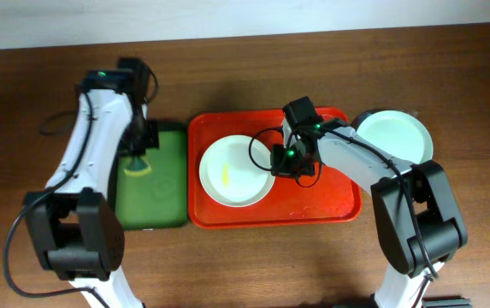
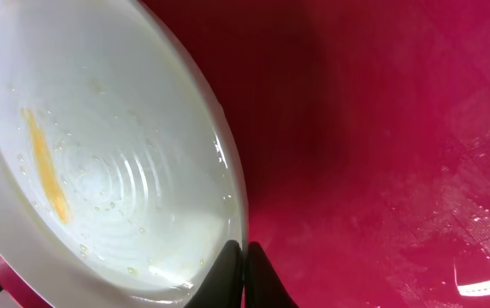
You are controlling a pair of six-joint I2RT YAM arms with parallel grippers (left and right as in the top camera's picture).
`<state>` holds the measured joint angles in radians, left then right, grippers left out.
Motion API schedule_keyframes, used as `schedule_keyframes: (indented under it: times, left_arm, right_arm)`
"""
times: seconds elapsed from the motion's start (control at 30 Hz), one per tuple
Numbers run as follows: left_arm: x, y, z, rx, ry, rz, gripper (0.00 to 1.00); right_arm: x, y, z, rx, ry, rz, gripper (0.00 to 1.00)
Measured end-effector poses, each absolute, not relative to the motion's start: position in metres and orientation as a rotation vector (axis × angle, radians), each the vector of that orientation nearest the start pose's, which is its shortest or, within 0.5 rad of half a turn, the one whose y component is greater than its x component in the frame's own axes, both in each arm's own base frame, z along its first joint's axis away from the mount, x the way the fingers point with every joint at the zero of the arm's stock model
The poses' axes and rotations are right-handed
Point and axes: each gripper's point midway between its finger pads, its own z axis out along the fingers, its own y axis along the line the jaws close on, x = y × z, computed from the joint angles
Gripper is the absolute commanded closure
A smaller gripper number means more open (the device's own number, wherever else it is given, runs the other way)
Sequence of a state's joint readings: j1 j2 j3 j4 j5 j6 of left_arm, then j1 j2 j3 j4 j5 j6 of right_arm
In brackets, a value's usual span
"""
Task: Clean dirty plates on tray and stack at the side
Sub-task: 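Lift the sponge and carry it over the white plate, then scrub the white plate with the sponge while the right gripper holds it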
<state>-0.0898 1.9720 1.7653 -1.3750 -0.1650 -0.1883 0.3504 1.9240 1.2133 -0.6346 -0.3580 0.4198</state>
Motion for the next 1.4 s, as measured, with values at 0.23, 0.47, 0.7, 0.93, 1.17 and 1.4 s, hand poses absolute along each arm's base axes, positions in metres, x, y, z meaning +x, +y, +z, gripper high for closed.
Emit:
schedule_keyframes:
  times: [0.23,0.47,0.7,0.93,1.17,1.4]
  left_arm:
    - [0.391,-0.065,0.142,-0.009,3.031,0.097,1.0]
    - [0.39,-0.147,0.133,0.187,2.996,-0.059,1.0]
    - [0.371,-0.181,0.056,0.292,3.18,-0.055,1.0]
    - [0.365,-0.18,0.015,0.302,3.246,-0.018,1.0]
    - [0.363,-0.183,0.005,0.301,3.197,-0.061,1.0]
    - [0.347,-0.223,0.014,0.352,3.257,-0.55,1.0]
  right_arm:
    - [0.344,0.19,0.018,0.043,3.003,0.631,0.96]
    - [0.345,0.19,0.018,0.041,3.0,0.632,0.96]
    - [0.346,0.191,0.018,0.039,2.994,0.634,0.95]
    - [0.347,0.191,0.018,0.04,2.99,0.634,0.96]
    - [0.348,0.19,0.018,0.039,2.989,0.628,0.96]
    - [0.349,0.188,0.017,0.041,2.988,0.607,0.96]
